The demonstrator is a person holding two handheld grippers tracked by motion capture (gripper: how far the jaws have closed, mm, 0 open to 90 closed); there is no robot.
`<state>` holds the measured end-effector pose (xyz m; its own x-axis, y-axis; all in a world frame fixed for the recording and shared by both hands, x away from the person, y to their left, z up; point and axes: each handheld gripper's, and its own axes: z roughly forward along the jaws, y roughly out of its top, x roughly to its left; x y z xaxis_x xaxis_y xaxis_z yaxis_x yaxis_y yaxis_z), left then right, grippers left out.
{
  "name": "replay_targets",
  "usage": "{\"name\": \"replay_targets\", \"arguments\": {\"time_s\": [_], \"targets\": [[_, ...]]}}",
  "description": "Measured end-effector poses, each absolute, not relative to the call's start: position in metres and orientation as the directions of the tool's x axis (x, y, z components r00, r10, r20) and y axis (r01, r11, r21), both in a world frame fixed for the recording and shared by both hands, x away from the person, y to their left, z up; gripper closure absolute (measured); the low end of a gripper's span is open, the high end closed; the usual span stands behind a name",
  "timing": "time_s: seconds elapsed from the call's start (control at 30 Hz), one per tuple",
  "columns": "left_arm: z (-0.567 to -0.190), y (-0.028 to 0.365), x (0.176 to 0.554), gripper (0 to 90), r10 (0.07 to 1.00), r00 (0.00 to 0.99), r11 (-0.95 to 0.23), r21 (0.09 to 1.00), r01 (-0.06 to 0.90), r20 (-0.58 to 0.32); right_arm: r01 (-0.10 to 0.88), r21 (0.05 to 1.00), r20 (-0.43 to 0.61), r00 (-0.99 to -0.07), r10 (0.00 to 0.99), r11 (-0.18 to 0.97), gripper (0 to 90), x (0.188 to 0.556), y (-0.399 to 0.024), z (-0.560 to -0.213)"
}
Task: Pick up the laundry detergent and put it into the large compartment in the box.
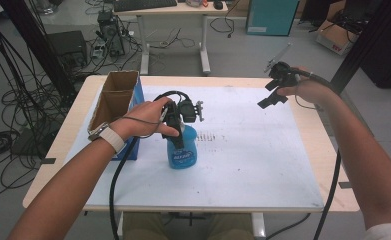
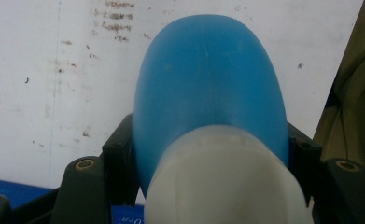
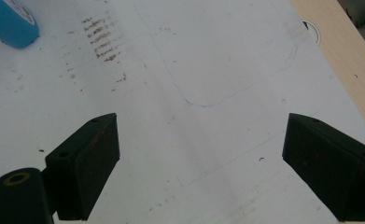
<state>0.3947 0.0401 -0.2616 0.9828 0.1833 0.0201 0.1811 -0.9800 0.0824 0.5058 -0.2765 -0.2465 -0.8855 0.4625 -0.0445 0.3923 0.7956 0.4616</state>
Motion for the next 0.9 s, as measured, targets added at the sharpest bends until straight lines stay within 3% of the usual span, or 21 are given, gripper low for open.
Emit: {"name": "replay_targets", "arguments": {"time_s": [0.57, 0.9], "targets": [[-0.261, 0.040, 0.395, 37.7, 0.195, 0.981, -0.978, 0.072, 0.193, 0.021, 0.393, 0.463, -0.046, -0.884, 0.464, 0.795, 11.0, 0.504, -0.278, -0.246], [-0.249, 0.044, 0.392, 37.7, 0.247, 0.969, -0.967, 0.066, 0.245, 0.024, 0.398, 0.466, -0.043, -0.882, 0.469, 0.790, 11.0, 0.502, -0.282, -0.247]]}}
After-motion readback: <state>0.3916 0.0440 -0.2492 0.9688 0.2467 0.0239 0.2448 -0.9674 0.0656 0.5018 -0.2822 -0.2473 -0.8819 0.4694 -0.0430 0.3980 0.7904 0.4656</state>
